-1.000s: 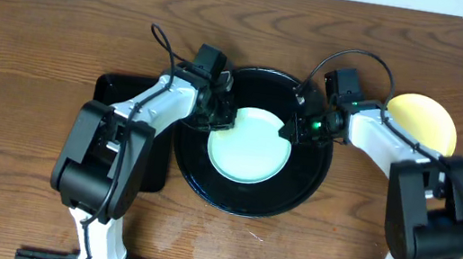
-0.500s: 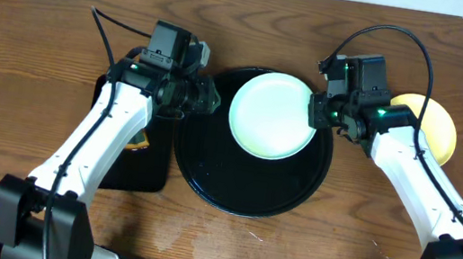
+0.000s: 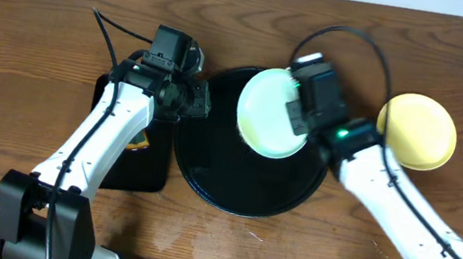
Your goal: Clean dirty plates on tray and stack at the side
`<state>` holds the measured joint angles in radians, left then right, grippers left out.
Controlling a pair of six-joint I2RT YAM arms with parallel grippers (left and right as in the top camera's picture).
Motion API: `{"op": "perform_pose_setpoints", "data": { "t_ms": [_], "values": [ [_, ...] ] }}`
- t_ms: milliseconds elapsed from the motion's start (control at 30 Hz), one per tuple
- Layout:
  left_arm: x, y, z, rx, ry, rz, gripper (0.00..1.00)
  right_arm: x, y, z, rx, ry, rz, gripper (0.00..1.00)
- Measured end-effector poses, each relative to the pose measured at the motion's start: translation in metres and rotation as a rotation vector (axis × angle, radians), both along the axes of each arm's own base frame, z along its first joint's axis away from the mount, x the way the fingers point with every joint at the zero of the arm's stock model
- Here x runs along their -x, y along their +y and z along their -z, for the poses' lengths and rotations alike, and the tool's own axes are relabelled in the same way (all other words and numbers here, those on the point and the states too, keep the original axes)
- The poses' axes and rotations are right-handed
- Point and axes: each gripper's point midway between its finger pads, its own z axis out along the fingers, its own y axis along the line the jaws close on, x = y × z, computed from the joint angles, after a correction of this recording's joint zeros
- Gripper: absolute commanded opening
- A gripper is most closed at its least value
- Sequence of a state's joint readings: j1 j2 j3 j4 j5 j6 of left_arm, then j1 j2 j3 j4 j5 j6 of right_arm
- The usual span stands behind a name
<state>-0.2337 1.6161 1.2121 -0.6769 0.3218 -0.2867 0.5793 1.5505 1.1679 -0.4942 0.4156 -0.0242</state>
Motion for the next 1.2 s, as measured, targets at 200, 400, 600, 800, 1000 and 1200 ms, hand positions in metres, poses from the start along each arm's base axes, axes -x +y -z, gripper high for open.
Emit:
{"op": "perform_pose_setpoints", "data": {
  "t_ms": [200, 400, 600, 800, 1000, 1200],
  "values": [
    [-0.001, 0.005, 0.001, -0.028, -0.004, -0.012, 0.43, 0.011, 0.023, -0.024, 0.186, -0.15, -0.025, 0.01],
    [0.002, 0.009, 0.004, -0.052, 0.011, -0.02, 0.43, 0.023, 0.036, -0.043, 0.319, -0.249, -0.04, 0.01],
    [0.002, 0.011, 0.004, -0.059, 0.009, -0.023, 0.44, 0.033, 0.042, -0.057, 0.426, -0.313, -0.048, 0.01],
    [0.002, 0.011, 0.004, -0.062, 0.009, -0.024, 0.45, 0.043, 0.045, -0.07, 0.518, -0.366, -0.034, 0.01],
    [0.002, 0.011, 0.004, -0.062, 0.009, -0.024, 0.48, 0.045, 0.041, -0.075, 0.561, -0.384, -0.015, 0.01],
    [0.002, 0.011, 0.004, -0.062, 0.009, -0.024, 0.49, 0.045, 0.04, -0.077, 0.572, -0.39, -0.012, 0.01]
  ]
}}
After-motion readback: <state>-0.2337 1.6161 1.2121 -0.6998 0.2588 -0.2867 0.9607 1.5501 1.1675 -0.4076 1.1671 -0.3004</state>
